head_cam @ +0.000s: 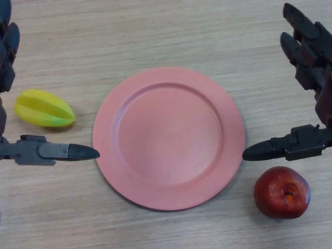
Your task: Pick up the yellow starfruit and place it on the plate
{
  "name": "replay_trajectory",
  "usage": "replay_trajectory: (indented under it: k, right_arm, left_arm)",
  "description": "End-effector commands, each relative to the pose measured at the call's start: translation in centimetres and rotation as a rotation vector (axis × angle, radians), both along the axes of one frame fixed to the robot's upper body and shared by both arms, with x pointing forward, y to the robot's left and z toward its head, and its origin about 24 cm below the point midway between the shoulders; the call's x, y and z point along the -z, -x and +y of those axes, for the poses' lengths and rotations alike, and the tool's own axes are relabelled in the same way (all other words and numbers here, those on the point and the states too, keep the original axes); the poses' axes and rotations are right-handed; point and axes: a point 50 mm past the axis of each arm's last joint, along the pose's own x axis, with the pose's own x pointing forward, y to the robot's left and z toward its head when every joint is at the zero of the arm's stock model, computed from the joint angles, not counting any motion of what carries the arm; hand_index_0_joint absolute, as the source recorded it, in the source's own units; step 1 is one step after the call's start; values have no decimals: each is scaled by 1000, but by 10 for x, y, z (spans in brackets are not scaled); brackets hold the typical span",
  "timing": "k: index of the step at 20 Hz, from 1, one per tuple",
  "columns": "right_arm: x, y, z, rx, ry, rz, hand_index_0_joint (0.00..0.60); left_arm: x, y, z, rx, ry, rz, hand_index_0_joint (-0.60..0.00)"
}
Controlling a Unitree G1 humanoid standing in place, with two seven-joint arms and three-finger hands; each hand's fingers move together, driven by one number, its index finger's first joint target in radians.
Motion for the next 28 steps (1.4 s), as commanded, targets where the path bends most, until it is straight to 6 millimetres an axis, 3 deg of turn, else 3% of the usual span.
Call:
replay_trajectory:
  k: [1,9,12,22,28]
  right_arm:
    - [-34,15,-4,-6,-1,-250,0]
    - [-29,12,-3,1,-1,-222,0]
    - [-23,14,-4,-2,-19,-204,0]
    - [-25,23,-13,10,-34,-198,0]
    - [-30,29,-16,6,-62,-191,0]
  left_arm:
    - [-30,15,0,-2,-60,-229,0]
    - [-29,8,13,-53,-75,-224,0]
    - [-27,-1,28,-131,-168,-190,0]
    - [-4,-48,40,-236,-698,-14,0]
    - [12,-70,43,-251,-807,55,0]
